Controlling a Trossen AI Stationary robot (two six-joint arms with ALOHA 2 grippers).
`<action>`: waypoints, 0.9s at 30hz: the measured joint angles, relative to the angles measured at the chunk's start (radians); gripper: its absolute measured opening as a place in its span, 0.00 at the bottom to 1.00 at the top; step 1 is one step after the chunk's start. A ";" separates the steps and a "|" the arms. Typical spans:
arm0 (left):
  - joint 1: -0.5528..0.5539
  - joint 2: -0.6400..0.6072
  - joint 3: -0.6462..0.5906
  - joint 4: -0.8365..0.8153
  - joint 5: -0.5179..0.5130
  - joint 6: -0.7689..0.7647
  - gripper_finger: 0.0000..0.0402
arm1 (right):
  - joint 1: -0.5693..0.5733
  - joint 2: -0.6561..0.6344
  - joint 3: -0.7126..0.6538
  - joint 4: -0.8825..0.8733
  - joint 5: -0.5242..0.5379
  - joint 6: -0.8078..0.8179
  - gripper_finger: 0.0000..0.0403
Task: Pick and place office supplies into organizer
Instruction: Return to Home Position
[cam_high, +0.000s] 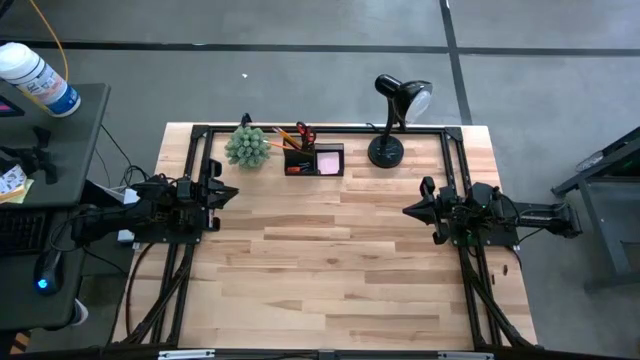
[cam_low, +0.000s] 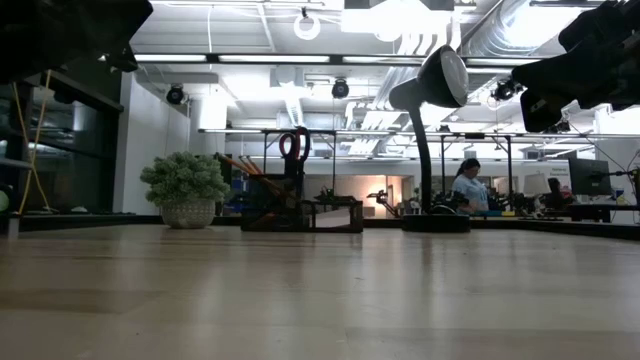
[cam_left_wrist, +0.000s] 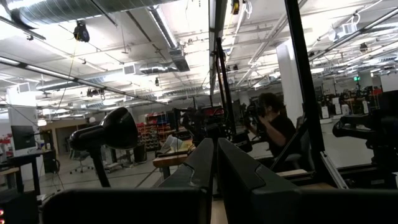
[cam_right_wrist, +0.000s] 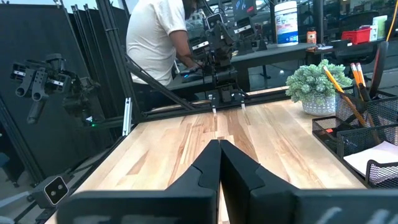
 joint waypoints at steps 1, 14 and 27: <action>0.000 0.000 0.000 0.000 0.000 0.000 0.03 | 0.000 0.000 0.000 0.000 0.000 0.000 0.00; 0.000 0.000 0.000 0.000 0.000 0.000 0.03 | 0.000 0.000 0.000 0.000 0.000 0.000 0.00; 0.000 0.000 0.000 0.000 0.000 0.000 0.03 | 0.000 0.000 0.000 0.000 0.000 0.000 0.01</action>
